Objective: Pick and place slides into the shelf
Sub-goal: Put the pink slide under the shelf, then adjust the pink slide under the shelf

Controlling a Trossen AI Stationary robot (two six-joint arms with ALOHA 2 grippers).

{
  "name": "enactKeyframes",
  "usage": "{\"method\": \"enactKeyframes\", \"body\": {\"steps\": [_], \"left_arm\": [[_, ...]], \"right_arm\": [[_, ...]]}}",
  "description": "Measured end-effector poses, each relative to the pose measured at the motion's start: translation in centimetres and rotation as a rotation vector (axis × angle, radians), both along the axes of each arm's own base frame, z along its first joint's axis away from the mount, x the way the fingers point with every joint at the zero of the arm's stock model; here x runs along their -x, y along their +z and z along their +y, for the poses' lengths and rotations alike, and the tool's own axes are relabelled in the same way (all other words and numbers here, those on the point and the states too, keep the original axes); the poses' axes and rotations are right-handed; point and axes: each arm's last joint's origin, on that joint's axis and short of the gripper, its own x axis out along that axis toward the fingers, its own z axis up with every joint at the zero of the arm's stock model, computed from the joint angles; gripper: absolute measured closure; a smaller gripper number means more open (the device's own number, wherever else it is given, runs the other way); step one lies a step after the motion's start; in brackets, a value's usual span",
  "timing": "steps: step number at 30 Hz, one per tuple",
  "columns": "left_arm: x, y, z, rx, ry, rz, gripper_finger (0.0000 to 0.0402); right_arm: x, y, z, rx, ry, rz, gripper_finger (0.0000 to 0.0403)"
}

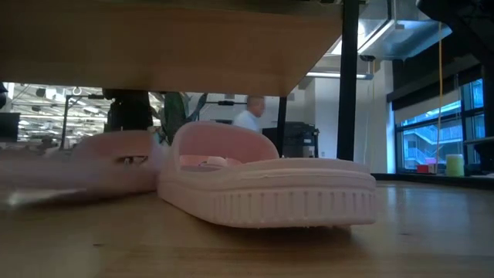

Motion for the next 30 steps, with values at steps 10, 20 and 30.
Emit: {"method": "enactKeyframes", "body": {"steps": [10, 20, 30], "left_arm": [[0.4, 0.8, -0.1, -0.036, 0.005, -0.040, 0.0229], [3.1, 8.4, -0.6, -0.214, 0.078, -0.188, 0.0229], [5.1, 12.9, -4.2, -0.280, -0.043, -0.481, 0.0229]], "right_arm": [[0.0, 0.0, 0.0, 0.022, 0.015, -0.003, 0.0144], [1.2, 0.5, 0.0, 0.083, -0.045, 0.053, 0.0144], [7.0, 4.9, 3.0, 0.198, -0.140, 0.134, 0.0144]]}}
